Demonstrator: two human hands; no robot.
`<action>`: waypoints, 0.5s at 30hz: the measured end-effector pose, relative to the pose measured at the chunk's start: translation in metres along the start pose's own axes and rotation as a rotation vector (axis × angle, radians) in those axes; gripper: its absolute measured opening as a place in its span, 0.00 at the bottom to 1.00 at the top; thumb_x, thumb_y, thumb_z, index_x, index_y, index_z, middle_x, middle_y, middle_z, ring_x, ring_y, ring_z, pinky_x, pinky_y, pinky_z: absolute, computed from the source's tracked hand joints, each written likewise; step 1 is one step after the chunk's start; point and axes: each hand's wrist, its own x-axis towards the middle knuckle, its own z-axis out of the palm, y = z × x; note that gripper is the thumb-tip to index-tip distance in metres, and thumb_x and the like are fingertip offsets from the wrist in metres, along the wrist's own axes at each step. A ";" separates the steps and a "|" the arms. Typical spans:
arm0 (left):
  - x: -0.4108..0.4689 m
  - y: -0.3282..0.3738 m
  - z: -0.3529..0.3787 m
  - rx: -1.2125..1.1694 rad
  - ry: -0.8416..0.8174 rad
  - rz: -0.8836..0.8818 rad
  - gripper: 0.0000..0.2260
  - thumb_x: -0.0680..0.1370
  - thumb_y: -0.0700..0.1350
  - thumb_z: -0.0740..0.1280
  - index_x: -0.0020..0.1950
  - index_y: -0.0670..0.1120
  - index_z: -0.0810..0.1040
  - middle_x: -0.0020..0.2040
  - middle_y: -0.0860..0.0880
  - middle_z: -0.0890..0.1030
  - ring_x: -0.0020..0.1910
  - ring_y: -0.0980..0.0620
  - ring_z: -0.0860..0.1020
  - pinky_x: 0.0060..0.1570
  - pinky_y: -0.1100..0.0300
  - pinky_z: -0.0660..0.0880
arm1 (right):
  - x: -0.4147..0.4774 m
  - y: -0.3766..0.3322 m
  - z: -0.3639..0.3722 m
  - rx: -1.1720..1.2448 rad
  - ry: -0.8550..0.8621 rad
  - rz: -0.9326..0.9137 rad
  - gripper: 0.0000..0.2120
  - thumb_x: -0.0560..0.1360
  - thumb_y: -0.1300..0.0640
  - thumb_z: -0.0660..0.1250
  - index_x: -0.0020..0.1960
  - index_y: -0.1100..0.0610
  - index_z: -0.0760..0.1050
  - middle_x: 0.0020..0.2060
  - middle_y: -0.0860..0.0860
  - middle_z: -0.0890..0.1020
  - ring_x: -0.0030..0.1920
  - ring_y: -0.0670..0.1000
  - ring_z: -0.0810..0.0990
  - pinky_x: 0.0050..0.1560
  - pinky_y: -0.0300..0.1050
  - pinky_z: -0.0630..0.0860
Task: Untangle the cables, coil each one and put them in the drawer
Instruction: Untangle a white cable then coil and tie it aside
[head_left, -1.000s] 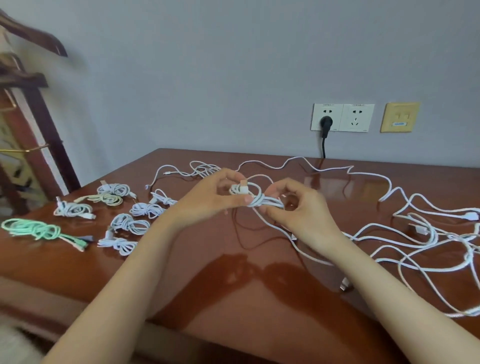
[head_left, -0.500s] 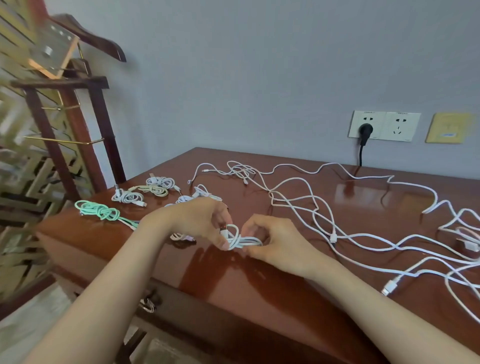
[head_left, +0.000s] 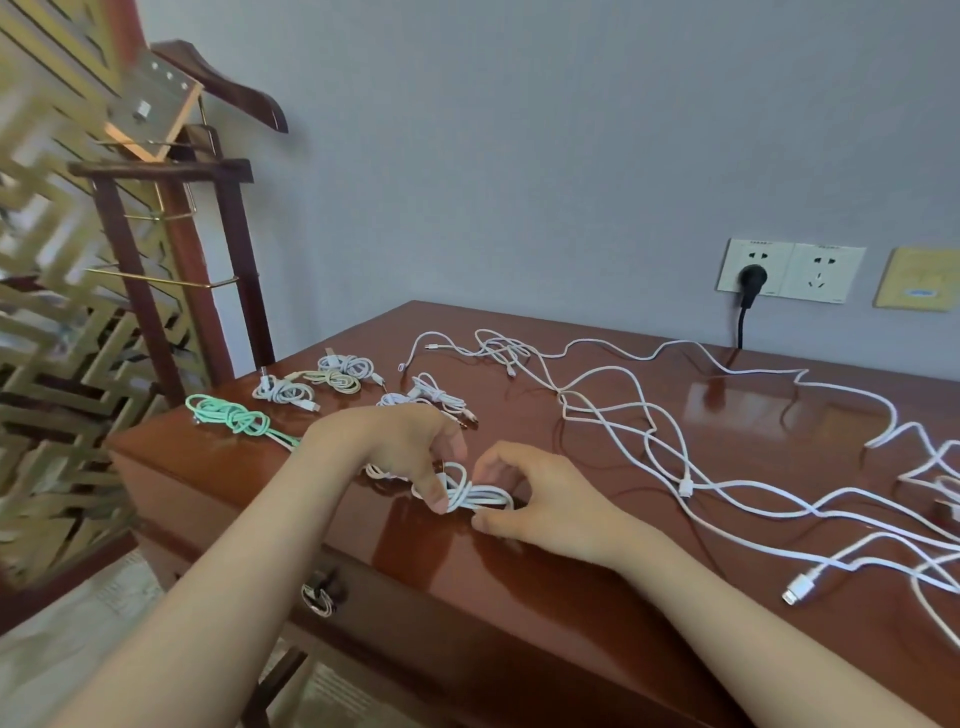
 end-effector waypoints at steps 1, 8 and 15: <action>-0.001 0.002 -0.001 0.001 -0.016 0.001 0.25 0.66 0.47 0.77 0.61 0.52 0.72 0.58 0.55 0.75 0.53 0.54 0.75 0.54 0.59 0.74 | -0.001 0.001 -0.003 0.014 0.009 0.005 0.14 0.66 0.57 0.75 0.44 0.46 0.72 0.40 0.45 0.78 0.39 0.45 0.77 0.39 0.35 0.73; 0.004 0.027 -0.008 -0.003 -0.055 0.092 0.24 0.69 0.45 0.76 0.62 0.53 0.72 0.62 0.53 0.73 0.60 0.50 0.75 0.60 0.52 0.73 | -0.007 0.007 -0.029 0.022 0.081 0.055 0.13 0.68 0.60 0.74 0.42 0.45 0.74 0.44 0.47 0.79 0.41 0.44 0.74 0.42 0.31 0.70; 0.014 0.072 -0.015 -0.013 -0.053 0.202 0.20 0.68 0.44 0.76 0.58 0.53 0.75 0.55 0.54 0.76 0.56 0.52 0.75 0.48 0.61 0.70 | -0.029 0.011 -0.072 -0.465 0.198 0.206 0.08 0.71 0.59 0.64 0.42 0.46 0.73 0.34 0.41 0.73 0.42 0.46 0.72 0.43 0.40 0.68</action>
